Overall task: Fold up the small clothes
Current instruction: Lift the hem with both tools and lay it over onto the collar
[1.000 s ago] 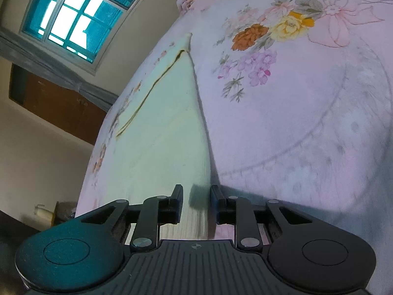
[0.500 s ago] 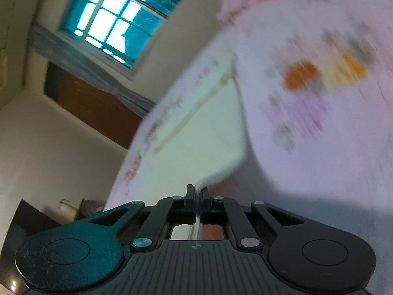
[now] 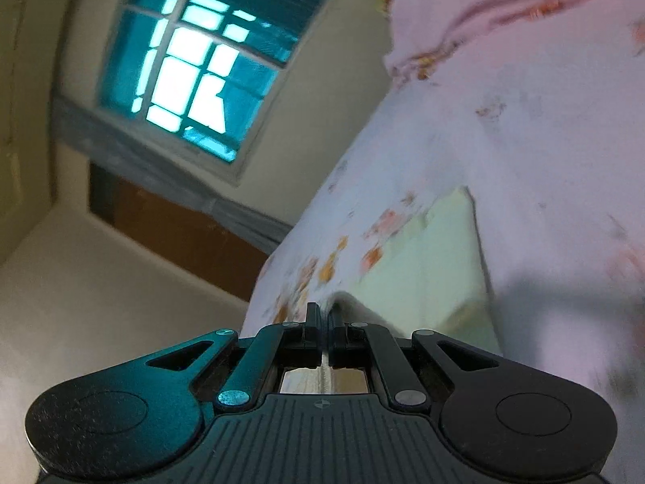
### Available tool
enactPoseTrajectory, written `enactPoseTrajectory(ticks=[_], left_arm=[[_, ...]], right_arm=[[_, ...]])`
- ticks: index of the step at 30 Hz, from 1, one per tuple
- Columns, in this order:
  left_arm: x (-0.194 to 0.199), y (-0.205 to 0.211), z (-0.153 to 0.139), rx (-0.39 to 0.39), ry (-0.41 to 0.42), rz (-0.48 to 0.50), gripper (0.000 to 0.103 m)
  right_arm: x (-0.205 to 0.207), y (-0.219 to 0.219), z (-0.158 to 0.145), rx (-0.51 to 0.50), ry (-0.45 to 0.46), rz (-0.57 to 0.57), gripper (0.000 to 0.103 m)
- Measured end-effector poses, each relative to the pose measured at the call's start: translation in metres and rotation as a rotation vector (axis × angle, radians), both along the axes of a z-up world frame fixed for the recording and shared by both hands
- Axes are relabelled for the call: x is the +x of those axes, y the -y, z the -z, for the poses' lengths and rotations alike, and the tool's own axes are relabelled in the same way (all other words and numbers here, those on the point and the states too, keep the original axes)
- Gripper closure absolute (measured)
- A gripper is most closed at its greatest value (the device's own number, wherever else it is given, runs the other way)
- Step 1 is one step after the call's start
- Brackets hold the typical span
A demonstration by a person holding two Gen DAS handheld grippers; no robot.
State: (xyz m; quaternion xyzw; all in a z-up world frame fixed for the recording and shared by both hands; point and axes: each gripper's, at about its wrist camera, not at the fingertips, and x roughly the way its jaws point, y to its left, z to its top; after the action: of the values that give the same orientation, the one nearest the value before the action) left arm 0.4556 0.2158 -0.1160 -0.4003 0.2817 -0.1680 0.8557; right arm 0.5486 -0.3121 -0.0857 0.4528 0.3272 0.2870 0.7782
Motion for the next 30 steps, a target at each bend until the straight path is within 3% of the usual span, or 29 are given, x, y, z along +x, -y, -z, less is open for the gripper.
enactPoseTrajectory(ticks=[5,7,9,11,12,15,16,17,21,22,23,26,30], left_arm=[[0.06,-0.011,0.036,-0.002,-0.067,-0.052,0.101],[0.073,-0.013,0.059,0.015,-0.149,-0.076,0.099],[0.071,-0.017,0.072,-0.042,-0.157,-0.074,0.099],[0.058,-0.017,0.067,-0.078,-0.13,-0.06,0.082],[0.052,-0.016,0.064,-0.086,-0.114,-0.046,0.079],[0.041,-0.006,0.058,-0.09,-0.108,0.011,0.074],[0.04,-0.002,0.058,-0.079,-0.116,0.021,0.074],[0.043,0.0,0.058,-0.065,-0.121,0.024,0.074],[0.055,0.001,0.063,-0.111,-0.117,-0.004,0.078],[0.06,0.0,0.063,-0.118,-0.112,-0.003,0.085],[0.064,0.001,0.064,-0.114,-0.108,-0.006,0.093],[0.081,0.003,0.062,-0.087,-0.085,-0.008,0.098],[0.107,-0.007,0.061,-0.117,-0.036,-0.078,0.097]], right_arm=[[0.074,-0.009,0.044,-0.012,-0.068,0.029,0.1],[0.092,-0.011,0.073,-0.013,-0.163,0.057,0.1],[0.096,-0.008,0.096,-0.011,-0.22,0.052,0.099],[0.09,0.0,0.103,0.035,-0.221,0.039,0.098],[0.084,0.004,0.101,0.046,-0.203,0.029,0.097],[0.068,0.013,0.097,0.062,-0.169,-0.001,0.074],[0.065,0.013,0.095,0.063,-0.166,-0.008,0.063],[0.064,0.013,0.094,0.061,-0.16,-0.021,0.061],[0.069,0.004,0.089,0.009,-0.144,-0.048,0.061],[0.07,0.002,0.085,-0.033,-0.139,-0.063,0.067],[0.073,-0.002,0.081,-0.075,-0.11,-0.078,0.099],[0.079,-0.011,0.065,-0.127,-0.006,-0.118,0.099],[0.1,-0.018,0.062,-0.145,0.024,-0.054,0.099]])
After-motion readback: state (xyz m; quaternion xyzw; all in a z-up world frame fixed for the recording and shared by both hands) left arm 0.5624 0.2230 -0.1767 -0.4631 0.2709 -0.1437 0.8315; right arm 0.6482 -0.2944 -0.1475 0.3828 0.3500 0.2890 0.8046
